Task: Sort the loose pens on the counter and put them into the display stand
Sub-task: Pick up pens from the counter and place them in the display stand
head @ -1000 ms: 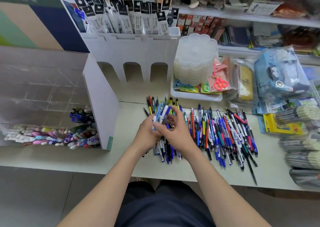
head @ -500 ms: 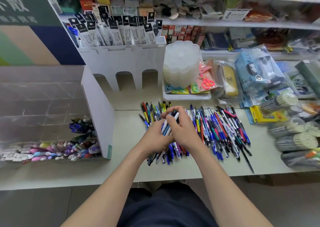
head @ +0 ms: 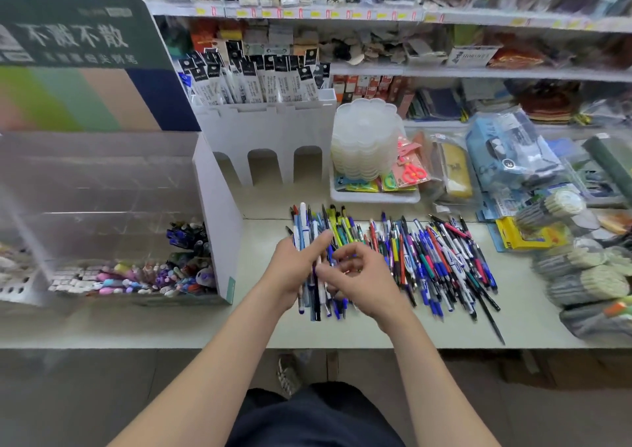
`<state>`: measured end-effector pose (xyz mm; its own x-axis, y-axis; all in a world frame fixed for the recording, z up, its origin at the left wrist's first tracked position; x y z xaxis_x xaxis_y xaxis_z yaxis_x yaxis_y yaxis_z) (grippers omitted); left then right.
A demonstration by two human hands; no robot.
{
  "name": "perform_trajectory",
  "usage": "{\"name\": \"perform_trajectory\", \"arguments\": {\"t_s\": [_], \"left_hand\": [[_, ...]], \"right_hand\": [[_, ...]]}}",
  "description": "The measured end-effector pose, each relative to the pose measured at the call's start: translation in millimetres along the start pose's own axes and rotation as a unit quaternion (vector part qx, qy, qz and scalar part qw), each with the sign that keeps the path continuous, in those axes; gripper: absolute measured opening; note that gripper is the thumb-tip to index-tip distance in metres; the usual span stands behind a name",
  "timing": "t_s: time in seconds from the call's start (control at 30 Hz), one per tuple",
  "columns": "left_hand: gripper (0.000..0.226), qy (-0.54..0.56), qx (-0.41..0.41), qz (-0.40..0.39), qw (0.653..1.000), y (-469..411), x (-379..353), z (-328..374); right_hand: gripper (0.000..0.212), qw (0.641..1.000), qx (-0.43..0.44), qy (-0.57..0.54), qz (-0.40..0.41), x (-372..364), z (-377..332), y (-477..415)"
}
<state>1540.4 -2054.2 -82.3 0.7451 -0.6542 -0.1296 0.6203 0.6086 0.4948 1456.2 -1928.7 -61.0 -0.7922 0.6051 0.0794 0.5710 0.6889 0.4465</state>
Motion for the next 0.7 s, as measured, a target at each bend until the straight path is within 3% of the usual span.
{"name": "perform_trajectory", "arguments": {"t_s": [0.13, 0.27, 0.33, 0.5, 0.6, 0.7], "left_hand": [[0.028, 0.008, 0.007, 0.028, 1.000, 22, 5, -9], [0.023, -0.004, 0.012, 0.006, 1.000, 41, 18, -21], [0.021, -0.066, 0.001, -0.010, 0.998, 48, 28, -27], [0.014, -0.182, -0.030, -0.021, 0.983, 60, 45, -28], [0.021, -0.243, -0.075, -0.025, 0.967, 65, 50, -15], [0.021, -0.225, -0.095, -0.045, 0.969, 64, 65, 0]], "right_hand": [[0.042, 1.000, 0.005, 0.014, -0.014, -14, 3, 19], [0.021, 0.996, 0.057, 0.063, -0.020, -22, 15, 30], [0.012, 0.993, 0.076, 0.085, -0.042, -23, 18, 33], [0.025, 0.989, 0.090, 0.042, 0.109, -28, 11, 26], [0.035, 0.985, 0.109, 0.089, 0.099, -44, -3, 21], [0.018, 0.986, 0.108, 0.071, 0.104, -62, -15, 15]]}}
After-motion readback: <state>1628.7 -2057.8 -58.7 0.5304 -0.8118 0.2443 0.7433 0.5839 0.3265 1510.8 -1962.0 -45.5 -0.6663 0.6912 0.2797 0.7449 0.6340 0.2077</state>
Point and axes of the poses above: each hand's wrist, its own y-axis away from the middle knuckle, its own x-axis out of the back of the hand, z = x × y, the point moved 2 cm from there along -y, towards the middle knuckle, and after that the axes turned 2 degrees about -y, right-handed, at the moved point
